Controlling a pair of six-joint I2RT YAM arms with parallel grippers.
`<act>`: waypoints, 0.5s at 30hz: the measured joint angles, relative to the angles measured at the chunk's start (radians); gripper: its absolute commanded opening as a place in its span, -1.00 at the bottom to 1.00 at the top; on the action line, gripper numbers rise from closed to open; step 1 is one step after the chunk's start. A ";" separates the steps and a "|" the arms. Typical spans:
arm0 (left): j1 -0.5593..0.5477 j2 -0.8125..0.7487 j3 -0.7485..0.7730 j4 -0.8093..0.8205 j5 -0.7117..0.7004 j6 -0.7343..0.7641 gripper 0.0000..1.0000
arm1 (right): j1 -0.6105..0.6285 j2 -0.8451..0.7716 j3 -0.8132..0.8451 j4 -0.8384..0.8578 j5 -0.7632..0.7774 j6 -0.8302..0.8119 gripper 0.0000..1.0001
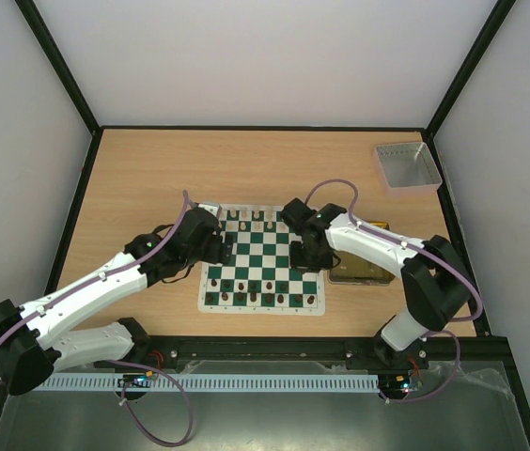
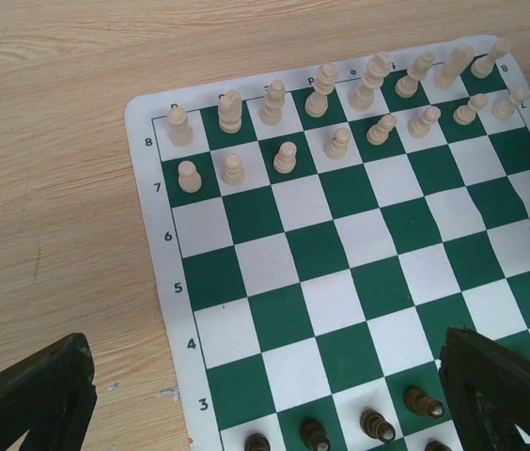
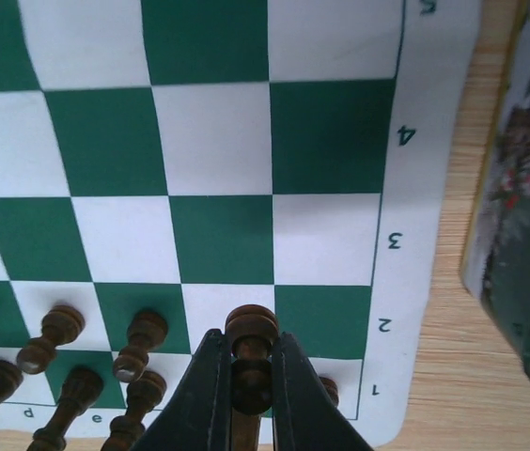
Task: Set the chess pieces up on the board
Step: Place the chess piece on the chessboard.
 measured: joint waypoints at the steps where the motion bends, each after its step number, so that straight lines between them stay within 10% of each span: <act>1: 0.000 0.000 0.000 0.000 0.000 0.000 0.99 | 0.004 0.009 -0.009 0.010 -0.008 0.002 -0.94; 15: 0.000 0.000 0.000 0.000 -0.001 0.000 0.99 | 0.034 0.071 -0.069 0.086 -0.075 0.012 -0.93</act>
